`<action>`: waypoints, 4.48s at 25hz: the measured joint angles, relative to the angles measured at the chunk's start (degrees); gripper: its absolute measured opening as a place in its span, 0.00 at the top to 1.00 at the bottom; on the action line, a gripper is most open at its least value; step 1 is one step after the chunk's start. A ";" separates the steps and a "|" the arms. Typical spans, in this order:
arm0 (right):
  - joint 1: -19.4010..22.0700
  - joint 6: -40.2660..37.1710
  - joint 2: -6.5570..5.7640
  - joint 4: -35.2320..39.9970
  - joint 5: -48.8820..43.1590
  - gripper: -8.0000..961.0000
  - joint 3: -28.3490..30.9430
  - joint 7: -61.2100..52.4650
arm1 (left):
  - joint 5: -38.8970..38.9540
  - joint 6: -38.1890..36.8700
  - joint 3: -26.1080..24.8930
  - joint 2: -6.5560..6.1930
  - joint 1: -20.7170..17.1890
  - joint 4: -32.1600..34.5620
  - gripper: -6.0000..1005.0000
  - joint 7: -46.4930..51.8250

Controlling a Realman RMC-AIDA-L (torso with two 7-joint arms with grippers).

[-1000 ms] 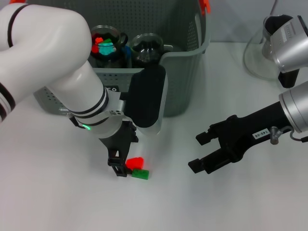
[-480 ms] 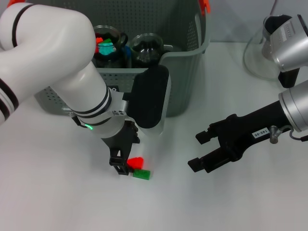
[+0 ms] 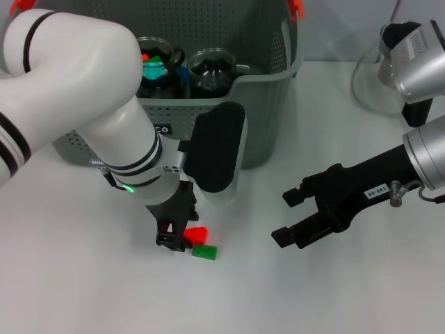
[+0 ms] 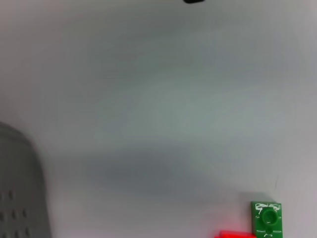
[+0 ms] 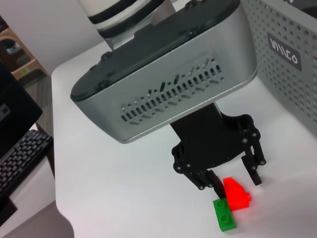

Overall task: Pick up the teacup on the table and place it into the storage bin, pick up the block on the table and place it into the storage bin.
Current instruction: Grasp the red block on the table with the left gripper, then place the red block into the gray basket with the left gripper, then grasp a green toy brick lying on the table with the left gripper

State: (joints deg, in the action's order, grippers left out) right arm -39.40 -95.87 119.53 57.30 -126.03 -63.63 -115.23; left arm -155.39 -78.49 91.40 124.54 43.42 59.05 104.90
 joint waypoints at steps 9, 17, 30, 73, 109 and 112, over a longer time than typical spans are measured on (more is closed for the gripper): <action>0.03 -0.05 0.00 0.00 0.00 0.02 0.00 0.00 | -0.01 -0.29 0.56 0.05 0.09 0.02 0.54 0.48; 0.27 -0.02 0.00 0.00 0.00 0.02 0.00 0.07 | 0.82 -0.98 1.22 0.18 0.15 0.33 0.62 1.35; 0.38 -0.02 -0.03 -0.15 -0.04 0.02 0.00 0.30 | 0.98 -4.74 -1.46 -0.12 0.47 2.35 0.78 2.24; 1.19 -1.05 -0.70 -3.17 -0.36 0.02 -0.07 3.45 | 10.00 13.42 -44.11 -10.50 9.13 -1.50 0.74 21.53; 0.64 0.39 -0.27 -4.57 -0.36 0.02 1.50 2.64 | 9.38 -16.88 -9.36 -0.05 -14.14 26.24 0.17 2.79; 0.63 0.50 -0.27 -4.57 -0.35 0.02 1.50 2.36 | 6.97 -13.43 -5.05 -0.08 -12.26 22.26 0.17 5.33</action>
State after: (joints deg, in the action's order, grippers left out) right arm -38.77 -95.36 119.26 52.73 -126.38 -62.13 -112.86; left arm -148.42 -91.92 86.35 124.46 31.16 81.31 110.23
